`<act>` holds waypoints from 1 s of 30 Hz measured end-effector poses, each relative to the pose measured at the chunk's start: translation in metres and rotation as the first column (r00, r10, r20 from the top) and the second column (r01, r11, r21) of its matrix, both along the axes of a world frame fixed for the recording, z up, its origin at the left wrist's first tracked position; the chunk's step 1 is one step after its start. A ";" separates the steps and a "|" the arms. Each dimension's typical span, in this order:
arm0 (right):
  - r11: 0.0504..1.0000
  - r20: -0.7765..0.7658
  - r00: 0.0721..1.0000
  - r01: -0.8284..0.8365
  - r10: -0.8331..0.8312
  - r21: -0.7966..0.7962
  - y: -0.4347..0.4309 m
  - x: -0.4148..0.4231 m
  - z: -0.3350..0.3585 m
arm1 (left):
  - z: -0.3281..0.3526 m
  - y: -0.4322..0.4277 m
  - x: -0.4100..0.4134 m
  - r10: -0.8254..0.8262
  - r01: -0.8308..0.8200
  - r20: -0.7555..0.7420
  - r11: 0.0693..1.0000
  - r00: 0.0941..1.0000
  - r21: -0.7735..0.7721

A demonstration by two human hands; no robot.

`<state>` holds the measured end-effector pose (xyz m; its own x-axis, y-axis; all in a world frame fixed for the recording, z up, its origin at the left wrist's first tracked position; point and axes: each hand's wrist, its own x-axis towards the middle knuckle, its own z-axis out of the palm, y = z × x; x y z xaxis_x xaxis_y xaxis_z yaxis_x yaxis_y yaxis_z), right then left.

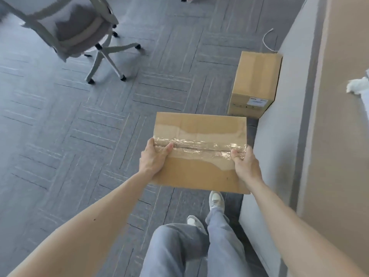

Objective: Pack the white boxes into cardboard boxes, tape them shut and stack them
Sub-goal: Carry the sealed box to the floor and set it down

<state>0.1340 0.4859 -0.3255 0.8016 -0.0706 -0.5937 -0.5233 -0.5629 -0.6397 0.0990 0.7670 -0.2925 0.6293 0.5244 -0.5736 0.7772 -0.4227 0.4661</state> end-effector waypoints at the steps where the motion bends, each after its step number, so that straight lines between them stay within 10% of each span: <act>1: 1.000 -0.020 1.000 0.020 -0.020 -0.002 -0.001 0.007 -0.015 | -0.016 -0.001 0.012 -0.018 0.018 -0.010 1.000 1.000 -0.001; 30: 0.960 -0.171 0.952 0.224 -0.253 -0.169 -0.080 0.002 -0.501 | -0.526 -0.073 0.076 -0.341 0.323 -0.182 0.938 0.922 -0.124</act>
<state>0.1359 0.4055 -0.8264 0.6250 -0.3428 -0.7014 -0.7568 -0.4862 -0.4368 0.1746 0.6940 -0.8184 0.6269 0.2454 -0.7394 0.6798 -0.6359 0.3654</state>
